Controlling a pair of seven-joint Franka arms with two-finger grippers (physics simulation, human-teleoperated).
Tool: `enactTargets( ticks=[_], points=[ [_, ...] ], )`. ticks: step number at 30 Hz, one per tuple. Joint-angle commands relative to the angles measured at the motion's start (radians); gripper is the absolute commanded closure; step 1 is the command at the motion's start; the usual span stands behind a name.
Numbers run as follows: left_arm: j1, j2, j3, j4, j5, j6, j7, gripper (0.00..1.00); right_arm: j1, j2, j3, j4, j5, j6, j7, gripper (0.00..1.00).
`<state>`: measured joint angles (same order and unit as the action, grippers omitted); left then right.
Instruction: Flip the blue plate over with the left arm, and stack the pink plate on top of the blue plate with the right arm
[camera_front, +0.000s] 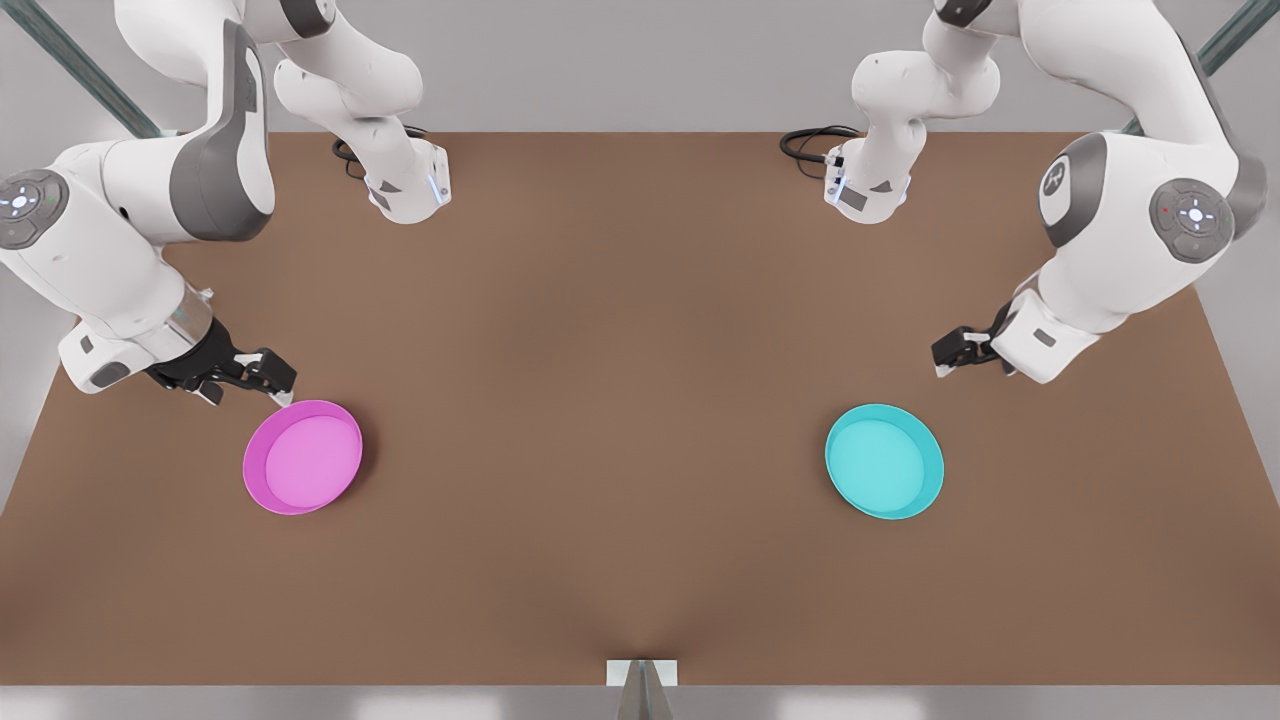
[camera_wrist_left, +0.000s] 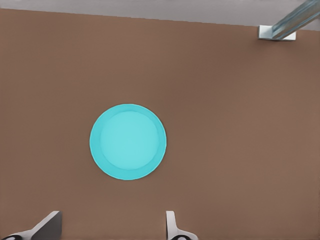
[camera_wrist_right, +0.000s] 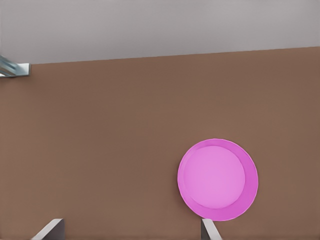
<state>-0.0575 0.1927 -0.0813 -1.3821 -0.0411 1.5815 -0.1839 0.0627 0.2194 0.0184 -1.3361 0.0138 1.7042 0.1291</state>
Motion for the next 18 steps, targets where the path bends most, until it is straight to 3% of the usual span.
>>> enactTargets(
  ticks=[1,7,9,12,18],
  points=[
    [0.001,0.002,0.0,0.0,-0.003,0.0,0.0,0.0,0.0,0.0,0.0,0.0,0.0,0.0,0.0,0.0],
    [0.025,0.278,-0.015,-0.04,-0.169,-0.083,-0.006,0.0,0.003,0.0,0.002,0.0,0.0,0.0,0.007,0.0],
    [0.146,0.361,-0.014,-0.041,-0.18,-0.029,0.176,0.0,0.002,-0.002,0.0,0.0,0.0,0.0,0.003,0.0],
    [0.151,0.39,0.025,-0.048,-0.158,-0.044,0.201,0.0,-0.001,-0.014,0.0,-0.003,0.0,-0.002,0.0,0.0],
    [0.369,0.533,0.012,-0.101,-0.252,0.158,0.455,0.0,0.003,-0.011,0.0,-0.002,0.0,-0.017,0.014,0.0]
  ],
)
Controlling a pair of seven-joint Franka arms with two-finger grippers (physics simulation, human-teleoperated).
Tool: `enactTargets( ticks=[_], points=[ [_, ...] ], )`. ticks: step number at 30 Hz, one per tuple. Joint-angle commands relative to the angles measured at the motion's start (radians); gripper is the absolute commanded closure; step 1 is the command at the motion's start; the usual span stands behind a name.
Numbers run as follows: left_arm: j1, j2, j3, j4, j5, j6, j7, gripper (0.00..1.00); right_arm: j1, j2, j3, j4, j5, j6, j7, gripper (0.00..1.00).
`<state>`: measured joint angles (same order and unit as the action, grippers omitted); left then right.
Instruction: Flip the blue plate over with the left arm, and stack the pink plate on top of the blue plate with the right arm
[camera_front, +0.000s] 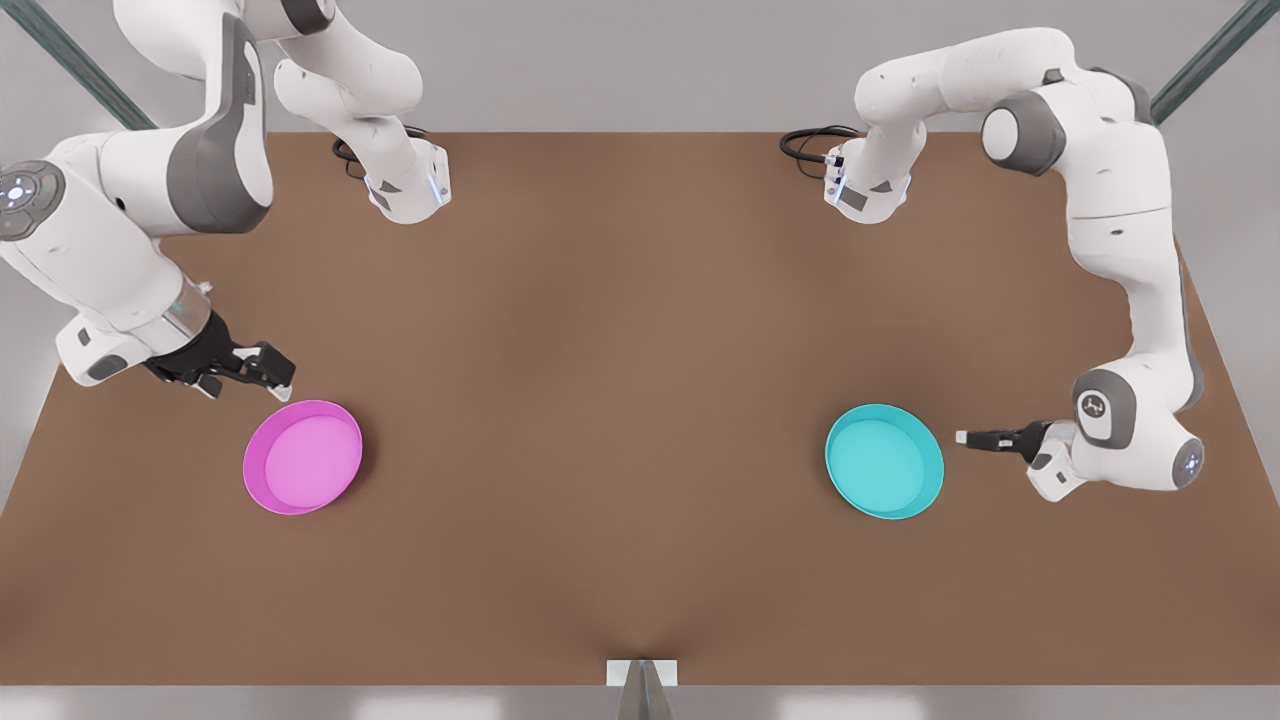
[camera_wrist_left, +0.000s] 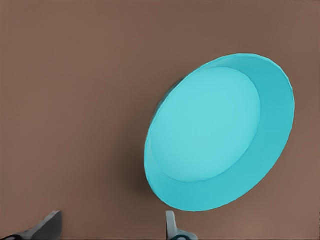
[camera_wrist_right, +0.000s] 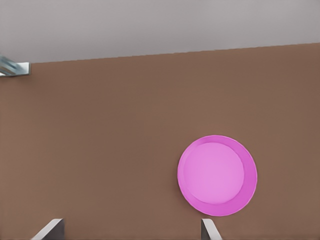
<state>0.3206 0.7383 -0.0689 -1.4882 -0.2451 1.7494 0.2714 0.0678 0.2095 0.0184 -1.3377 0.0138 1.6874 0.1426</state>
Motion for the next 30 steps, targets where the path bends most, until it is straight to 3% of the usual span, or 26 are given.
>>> enactTargets(
  ticks=[1,11,12,13,14,15,16,20,30],
  points=[
    [0.0,0.006,0.0,-0.001,-0.075,0.005,0.0,0.0,0.0,0.001,0.0,0.0,0.0,0.002,0.0,0.0],
    [-0.095,0.003,-0.011,-0.129,-0.161,0.213,0.003,0.0,-0.003,0.002,0.0,0.0,0.0,0.002,-0.001,0.0],
    [-0.095,0.004,-0.011,-0.129,-0.161,0.214,0.003,0.18,-0.003,0.002,0.0,0.0,0.0,0.002,-0.001,0.0],
    [-0.095,0.004,-0.011,-0.127,-0.16,0.217,0.003,0.47,-0.003,0.002,0.0,0.0,0.0,0.002,-0.001,0.0],
    [-0.097,0.006,-0.009,-0.127,-0.151,0.239,0.003,0.62,-0.003,0.001,0.002,0.0,0.002,0.002,-0.001,0.0],
    [-0.098,0.006,-0.009,-0.123,-0.143,0.243,0.003,0.75,-0.003,0.001,0.0,0.0,0.0,0.002,-0.001,0.0],
    [-0.098,0.006,-0.008,-0.122,-0.141,0.26,0.011,0.79,-0.003,0.001,0.0,0.0,0.002,0.002,-0.001,0.0],
    [-0.098,0.007,-0.009,-0.121,-0.056,0.318,0.018,0.79,-0.003,0.001,0.0,0.0,0.002,0.002,-0.001,0.0],
    [-0.127,0.007,-0.009,-0.149,-0.062,0.387,0.009,0.79,-0.005,0.004,0.0,0.0,0.0,0.002,-0.014,0.0]
  ],
)
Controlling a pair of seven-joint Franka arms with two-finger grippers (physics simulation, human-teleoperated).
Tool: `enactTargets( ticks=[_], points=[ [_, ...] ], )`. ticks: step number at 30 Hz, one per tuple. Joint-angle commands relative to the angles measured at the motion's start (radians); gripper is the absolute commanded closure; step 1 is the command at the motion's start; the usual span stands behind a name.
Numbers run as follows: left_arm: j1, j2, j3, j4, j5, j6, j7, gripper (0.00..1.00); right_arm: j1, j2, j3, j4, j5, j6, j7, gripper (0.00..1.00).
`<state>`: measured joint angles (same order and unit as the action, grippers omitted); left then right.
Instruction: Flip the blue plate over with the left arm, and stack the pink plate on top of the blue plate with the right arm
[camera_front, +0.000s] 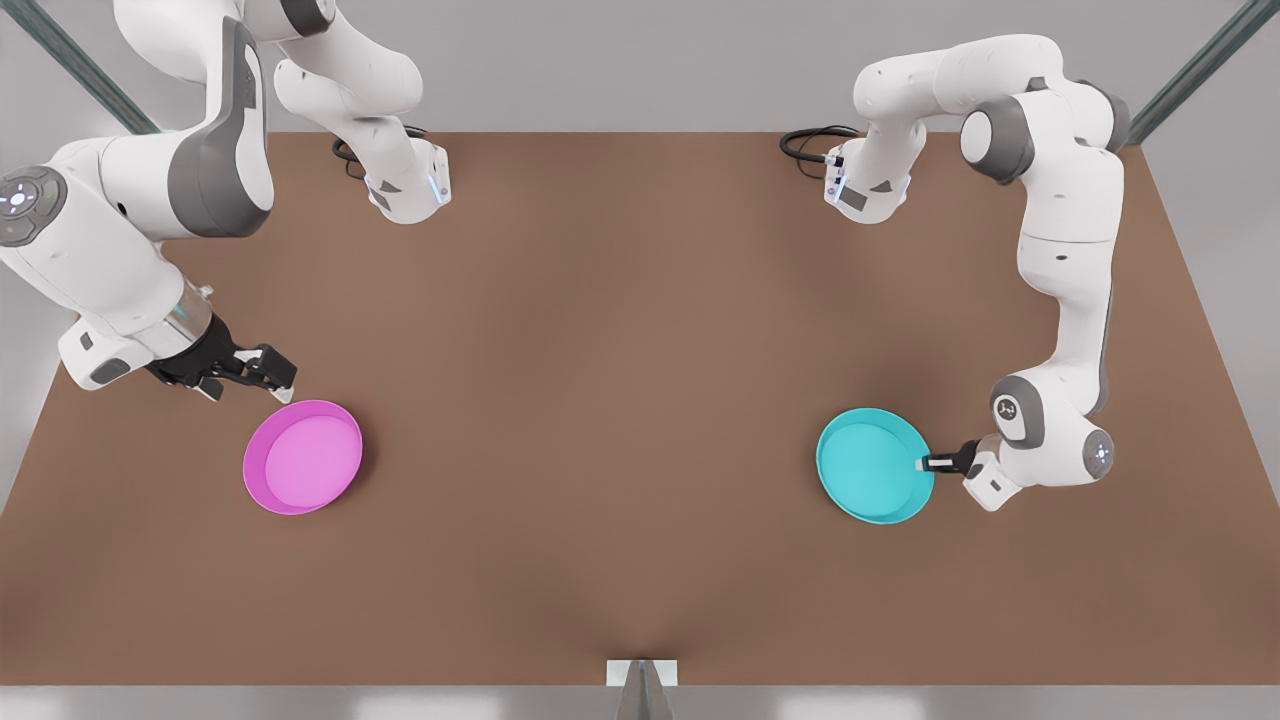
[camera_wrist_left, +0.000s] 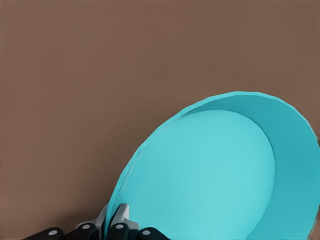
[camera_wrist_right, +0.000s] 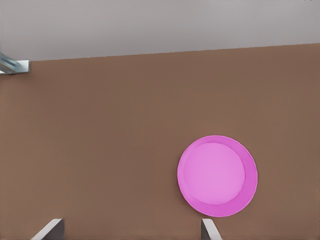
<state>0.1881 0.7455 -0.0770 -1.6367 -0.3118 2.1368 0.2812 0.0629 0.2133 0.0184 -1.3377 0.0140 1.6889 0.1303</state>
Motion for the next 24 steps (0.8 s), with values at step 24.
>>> enactTargets(
  ticks=[24],
  points=[
    [-0.421,-0.256,0.002,0.012,0.927,-0.48,-0.257,0.79,-0.002,-0.002,-0.002,0.0,0.001,0.0,-0.001,0.0]
  ],
)
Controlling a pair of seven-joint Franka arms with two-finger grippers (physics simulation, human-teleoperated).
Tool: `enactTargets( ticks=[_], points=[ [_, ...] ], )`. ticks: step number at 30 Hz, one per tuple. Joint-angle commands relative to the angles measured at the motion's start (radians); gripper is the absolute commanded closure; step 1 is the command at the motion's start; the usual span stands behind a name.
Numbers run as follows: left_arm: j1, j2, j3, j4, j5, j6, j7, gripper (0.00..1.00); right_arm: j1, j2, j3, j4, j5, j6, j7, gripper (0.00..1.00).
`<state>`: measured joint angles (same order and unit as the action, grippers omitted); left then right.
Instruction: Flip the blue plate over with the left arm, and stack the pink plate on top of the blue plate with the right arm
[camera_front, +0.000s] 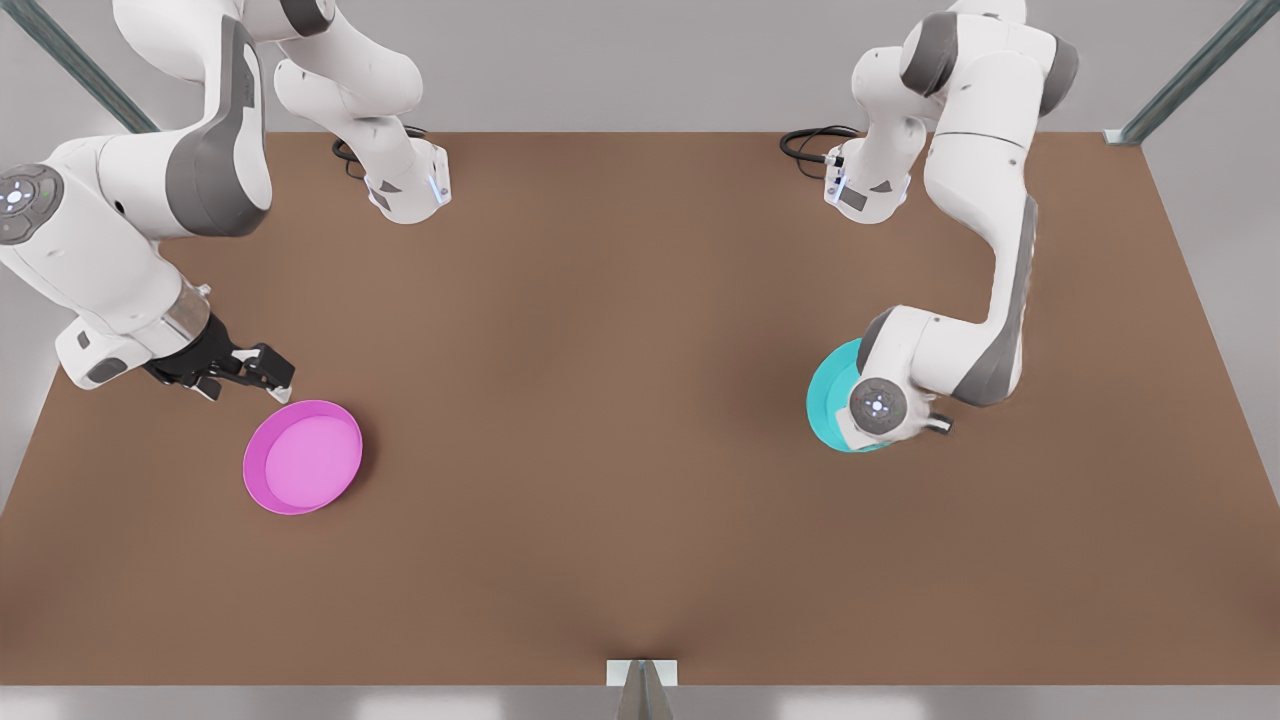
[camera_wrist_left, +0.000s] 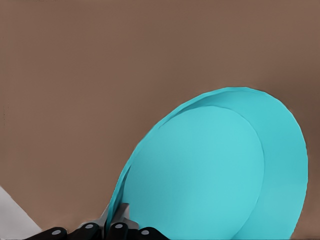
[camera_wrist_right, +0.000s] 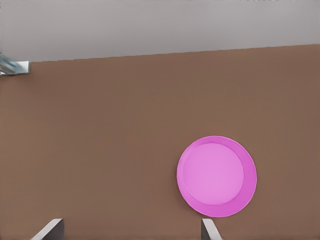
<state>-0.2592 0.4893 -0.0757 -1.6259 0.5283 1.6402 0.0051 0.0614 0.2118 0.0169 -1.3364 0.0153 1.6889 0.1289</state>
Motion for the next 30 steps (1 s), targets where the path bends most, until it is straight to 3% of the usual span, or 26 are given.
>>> enactTargets(
  ticks=[1,11,18,21,23,25,30],
  points=[
    [-0.005,-0.001,0.001,0.001,0.116,-0.008,-0.004,0.79,0.0,0.0,0.0,-0.001,0.0,0.0,0.0,0.0],
    [-0.445,0.092,0.01,0.009,0.486,-0.379,-0.316,0.79,0.001,0.0,0.0,-0.001,0.0,0.0,0.0,0.0],
    [-0.914,0.291,0.376,0.119,0.481,-0.482,-0.343,0.79,0.001,0.001,0.0,-0.001,0.0,0.0,0.0,0.0],
    [-1.094,0.475,0.559,0.288,0.334,-0.485,-0.33,0.79,0.0,0.0,0.0,-0.001,0.0,-0.002,-0.002,0.0],
    [-1.137,0.549,0.6,0.351,0.314,-0.478,-0.33,0.79,-0.002,-0.002,0.0,-0.001,0.0,-0.002,-0.002,0.0],
    [-1.236,0.644,0.749,0.383,0.177,-0.392,-0.332,0.79,0.0,0.0,0.0,-0.001,0.0,-0.002,-0.002,0.0],
    [-1.338,0.755,0.818,0.38,0.098,-0.376,-0.378,0.79,0.0,0.001,0.0,-0.001,0.0,-0.002,-0.002,0.0]
  ],
)
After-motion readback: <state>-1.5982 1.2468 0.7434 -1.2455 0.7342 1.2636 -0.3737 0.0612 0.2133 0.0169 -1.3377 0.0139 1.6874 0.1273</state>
